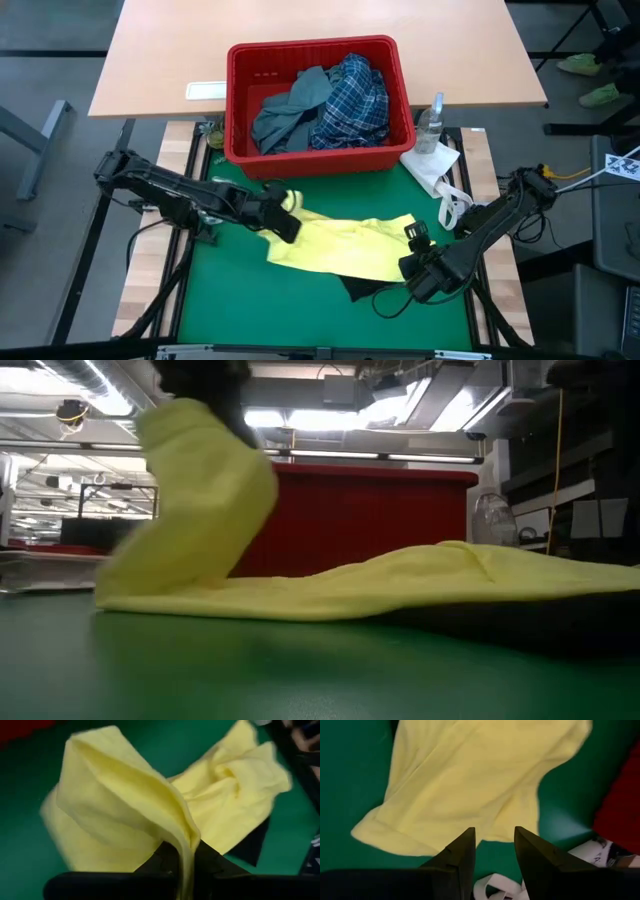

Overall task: Fold Laundry from Bin
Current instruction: Fold the yellow shirt

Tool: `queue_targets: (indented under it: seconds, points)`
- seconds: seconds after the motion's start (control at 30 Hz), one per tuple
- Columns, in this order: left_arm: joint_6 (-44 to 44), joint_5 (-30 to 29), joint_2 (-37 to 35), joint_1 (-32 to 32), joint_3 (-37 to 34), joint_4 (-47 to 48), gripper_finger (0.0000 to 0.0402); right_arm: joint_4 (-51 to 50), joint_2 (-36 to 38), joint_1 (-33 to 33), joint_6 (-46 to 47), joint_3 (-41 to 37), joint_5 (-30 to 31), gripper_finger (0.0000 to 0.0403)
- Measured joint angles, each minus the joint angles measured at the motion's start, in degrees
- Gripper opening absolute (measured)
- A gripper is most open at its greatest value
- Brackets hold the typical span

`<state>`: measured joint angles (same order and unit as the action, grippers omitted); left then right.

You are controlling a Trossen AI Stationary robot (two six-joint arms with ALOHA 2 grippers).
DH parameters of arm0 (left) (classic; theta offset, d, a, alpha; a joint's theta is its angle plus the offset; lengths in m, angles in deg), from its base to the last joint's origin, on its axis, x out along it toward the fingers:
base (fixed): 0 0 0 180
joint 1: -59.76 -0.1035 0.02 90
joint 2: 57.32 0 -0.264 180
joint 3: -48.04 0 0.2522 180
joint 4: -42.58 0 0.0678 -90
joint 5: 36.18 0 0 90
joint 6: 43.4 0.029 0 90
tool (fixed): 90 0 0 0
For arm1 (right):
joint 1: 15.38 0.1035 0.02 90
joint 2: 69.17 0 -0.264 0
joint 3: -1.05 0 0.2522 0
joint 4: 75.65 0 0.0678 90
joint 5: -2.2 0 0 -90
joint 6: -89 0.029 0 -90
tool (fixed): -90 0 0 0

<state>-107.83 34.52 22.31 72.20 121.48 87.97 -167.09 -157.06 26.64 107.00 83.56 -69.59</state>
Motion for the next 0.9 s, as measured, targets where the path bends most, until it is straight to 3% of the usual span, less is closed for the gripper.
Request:
queue_targets:
  seconds: [0.27, 0.43, 0.67, 0.9]
  points:
    - [2.6, 0.6, 13.1, 0.0, 0.0, -15.5, 0.0017, 0.3, 1.7, 0.0, 0.1, 0.0, 2.3, 0.0136]
    - [3.6, 5.1, 19.3, -0.1, 0.0, -25.5, 0.0017, 1.5, 1.6, 0.0, 0.1, 0.0, 2.2, 0.0136]
    - [3.6, 6.5, 23.9, -0.2, 0.0, -34.6, 0.0026, 1.4, 1.6, 0.0, 0.1, 0.0, 2.2, 0.0136]
    - [9.1, 5.7, 24.4, -0.3, 0.0, -44.4, 0.0077, 1.7, 1.6, 0.0, 0.1, 0.0, 2.3, 0.0136]
